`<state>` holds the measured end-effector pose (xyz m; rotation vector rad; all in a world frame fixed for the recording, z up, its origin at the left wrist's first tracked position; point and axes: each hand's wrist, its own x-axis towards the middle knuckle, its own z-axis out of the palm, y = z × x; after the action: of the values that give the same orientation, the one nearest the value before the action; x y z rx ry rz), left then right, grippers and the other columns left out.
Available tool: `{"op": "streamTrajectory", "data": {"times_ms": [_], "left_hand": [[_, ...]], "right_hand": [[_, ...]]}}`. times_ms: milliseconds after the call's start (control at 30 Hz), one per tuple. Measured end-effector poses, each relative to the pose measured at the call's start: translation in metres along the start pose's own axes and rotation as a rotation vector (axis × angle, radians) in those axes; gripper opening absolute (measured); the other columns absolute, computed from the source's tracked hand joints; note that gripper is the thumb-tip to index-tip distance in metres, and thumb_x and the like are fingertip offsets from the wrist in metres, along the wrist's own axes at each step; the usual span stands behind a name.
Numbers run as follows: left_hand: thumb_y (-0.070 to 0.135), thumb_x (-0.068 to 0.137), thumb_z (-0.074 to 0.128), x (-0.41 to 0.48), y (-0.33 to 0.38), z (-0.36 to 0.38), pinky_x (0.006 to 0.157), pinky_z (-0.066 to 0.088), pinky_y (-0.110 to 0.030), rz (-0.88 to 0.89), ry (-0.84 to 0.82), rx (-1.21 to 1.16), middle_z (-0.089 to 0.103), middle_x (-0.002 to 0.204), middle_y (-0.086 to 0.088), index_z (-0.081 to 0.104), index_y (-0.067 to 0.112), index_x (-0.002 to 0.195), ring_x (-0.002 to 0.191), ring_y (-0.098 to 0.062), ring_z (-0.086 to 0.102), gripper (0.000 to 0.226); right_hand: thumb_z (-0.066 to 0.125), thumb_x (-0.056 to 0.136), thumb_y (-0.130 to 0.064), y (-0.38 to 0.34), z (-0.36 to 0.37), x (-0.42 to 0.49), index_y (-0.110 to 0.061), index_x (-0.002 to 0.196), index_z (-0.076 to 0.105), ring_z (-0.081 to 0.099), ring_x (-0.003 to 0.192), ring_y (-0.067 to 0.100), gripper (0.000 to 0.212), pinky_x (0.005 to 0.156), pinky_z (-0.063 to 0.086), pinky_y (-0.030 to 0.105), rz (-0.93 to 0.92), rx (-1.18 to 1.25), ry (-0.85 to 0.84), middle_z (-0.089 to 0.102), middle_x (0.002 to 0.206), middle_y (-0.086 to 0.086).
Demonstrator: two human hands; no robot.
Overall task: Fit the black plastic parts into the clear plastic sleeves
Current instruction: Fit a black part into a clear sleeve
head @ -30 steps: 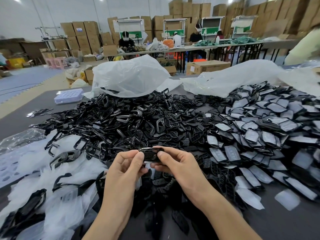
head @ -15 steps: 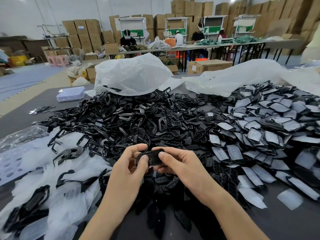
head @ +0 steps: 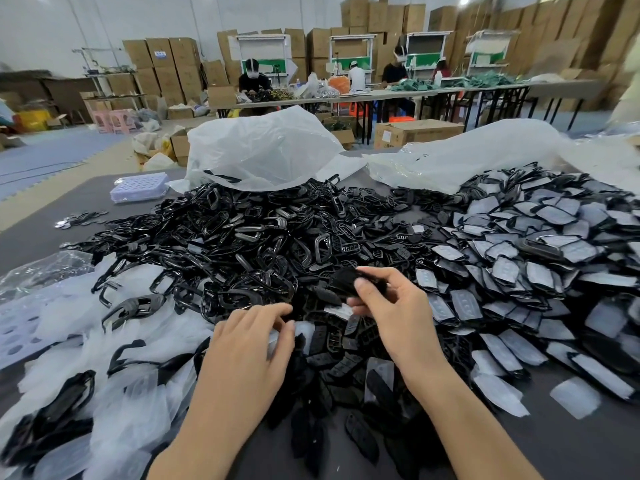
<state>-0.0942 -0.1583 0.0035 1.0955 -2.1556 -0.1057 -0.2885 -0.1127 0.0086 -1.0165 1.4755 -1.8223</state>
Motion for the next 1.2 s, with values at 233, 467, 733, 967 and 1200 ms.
{"op": "streamTrajectory", "data": {"times_ms": [233, 467, 733, 967, 1200], "left_hand": [[0.047, 0.094, 0.039, -0.01, 0.004, 0.015, 0.092, 0.048, -0.042, 0.14, -0.171, 0.222, 0.07, 0.107, 0.006, 0.074, 0.032, 0.1, 0.105, -0.023, 0.064, 0.038], [0.035, 0.1, 0.045, -0.009, 0.005, 0.019, 0.095, 0.035, -0.028, 0.116, -0.105, 0.086, 0.063, 0.097, 0.018, 0.073, 0.027, 0.095, 0.096, -0.013, 0.059, 0.029], [0.02, 0.097, 0.061, 0.0, 0.019, 0.006, 0.072, 0.047, -0.01, -0.29, 0.01, -0.692, 0.064, 0.097, 0.018, 0.057, 0.043, 0.115, 0.089, -0.003, 0.063, 0.029], [0.023, 0.099, 0.059, 0.002, 0.02, 0.003, 0.055, 0.038, -0.012, -0.307, -0.057, -0.764, 0.059, 0.065, 0.024, 0.069, 0.044, 0.092, 0.054, 0.003, 0.048, 0.025], [0.01, 0.096, 0.063, 0.001, 0.023, 0.004, 0.075, 0.044, -0.008, -0.25, -0.05, -0.719, 0.07, 0.094, 0.017, 0.07, 0.037, 0.101, 0.088, -0.002, 0.064, 0.029]], "right_hand": [[0.066, 0.098, -0.019, 0.006, 0.004, 0.0, -0.035, 0.101, 0.072, 0.076, 0.078, 0.013, 0.017, 0.072, 0.06, 0.023, -0.019, -0.026, 0.037, 0.077, 0.083, -0.011], [0.066, 0.098, -0.019, 0.005, 0.005, -0.002, -0.033, 0.103, 0.072, 0.076, 0.079, 0.012, 0.016, 0.07, 0.057, 0.018, 0.001, -0.03, 0.028, 0.077, 0.085, -0.01], [0.068, 0.095, -0.008, 0.0, 0.011, -0.002, -0.018, 0.103, 0.073, 0.077, 0.078, 0.022, 0.013, 0.064, 0.059, 0.023, 0.161, 0.266, -0.029, 0.078, 0.085, 0.001], [0.068, 0.095, -0.006, 0.003, 0.016, -0.002, -0.013, 0.103, 0.072, 0.077, 0.083, 0.027, 0.011, 0.066, 0.06, 0.024, 0.237, 0.37, -0.055, 0.078, 0.091, 0.012], [0.068, 0.095, -0.007, 0.007, 0.017, -0.007, -0.015, 0.103, 0.073, 0.075, 0.08, 0.02, 0.013, 0.067, 0.059, 0.025, 0.274, 0.33, -0.173, 0.077, 0.091, 0.011]]}}
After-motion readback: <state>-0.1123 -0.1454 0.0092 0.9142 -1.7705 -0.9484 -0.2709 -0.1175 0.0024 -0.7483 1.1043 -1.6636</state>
